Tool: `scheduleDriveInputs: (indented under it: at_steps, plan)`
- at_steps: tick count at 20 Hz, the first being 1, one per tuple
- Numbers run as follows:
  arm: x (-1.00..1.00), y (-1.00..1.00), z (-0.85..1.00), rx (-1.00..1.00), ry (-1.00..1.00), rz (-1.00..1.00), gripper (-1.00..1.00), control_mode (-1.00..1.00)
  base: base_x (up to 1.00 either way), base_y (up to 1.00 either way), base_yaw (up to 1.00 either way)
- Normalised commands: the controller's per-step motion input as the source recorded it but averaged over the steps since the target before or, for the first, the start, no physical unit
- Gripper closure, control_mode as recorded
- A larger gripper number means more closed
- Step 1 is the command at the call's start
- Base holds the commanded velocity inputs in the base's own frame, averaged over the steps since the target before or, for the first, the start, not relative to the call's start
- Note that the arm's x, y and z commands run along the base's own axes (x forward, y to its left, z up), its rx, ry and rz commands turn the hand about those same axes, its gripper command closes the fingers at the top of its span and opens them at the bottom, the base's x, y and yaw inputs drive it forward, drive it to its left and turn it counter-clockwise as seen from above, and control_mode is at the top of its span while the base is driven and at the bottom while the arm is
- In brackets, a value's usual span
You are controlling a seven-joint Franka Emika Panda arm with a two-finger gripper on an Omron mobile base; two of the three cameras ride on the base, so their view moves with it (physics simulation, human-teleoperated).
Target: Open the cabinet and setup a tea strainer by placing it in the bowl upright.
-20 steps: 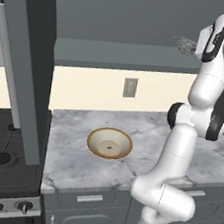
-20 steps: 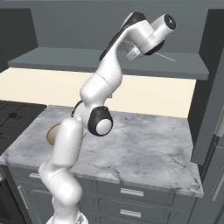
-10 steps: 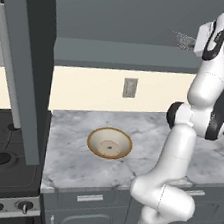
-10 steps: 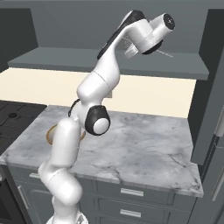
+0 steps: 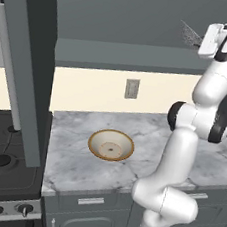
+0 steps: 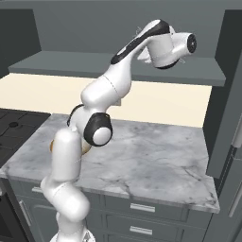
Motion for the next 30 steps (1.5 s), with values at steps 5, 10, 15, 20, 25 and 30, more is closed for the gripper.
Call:
scheduleDriveInputs:
  at_steps: [5, 10, 15, 20, 25, 30]
  plan:
    - [-0.42, 0.26, 0.03, -0.02, -0.18, -0.05, 1.0, -1.0, 0.0, 0.0, 0.0]
    - [-0.68, 0.13, -0.02, -0.05, 0.0, -0.08, 1.0, -1.0, 0.0, 0.0, 0.0]
    - [-0.88, 0.11, 0.04, 0.0, 0.0, -0.02, 1.0, -1.0, 0.0, 0.0, 0.0]
    - [-0.89, 0.43, 0.01, 0.0, 0.0, 0.0, 1.0, -1.0, 0.0, 0.0, 0.0]
    - [-1.0, 0.59, 0.03, -0.05, 0.0, 0.0, 1.0, -1.0, 0.0, 0.0, 0.0]
    - [-1.0, 0.66, 0.06, -0.07, 0.0, 0.0, 1.0, -1.0, 0.0, 0.0, 0.0]
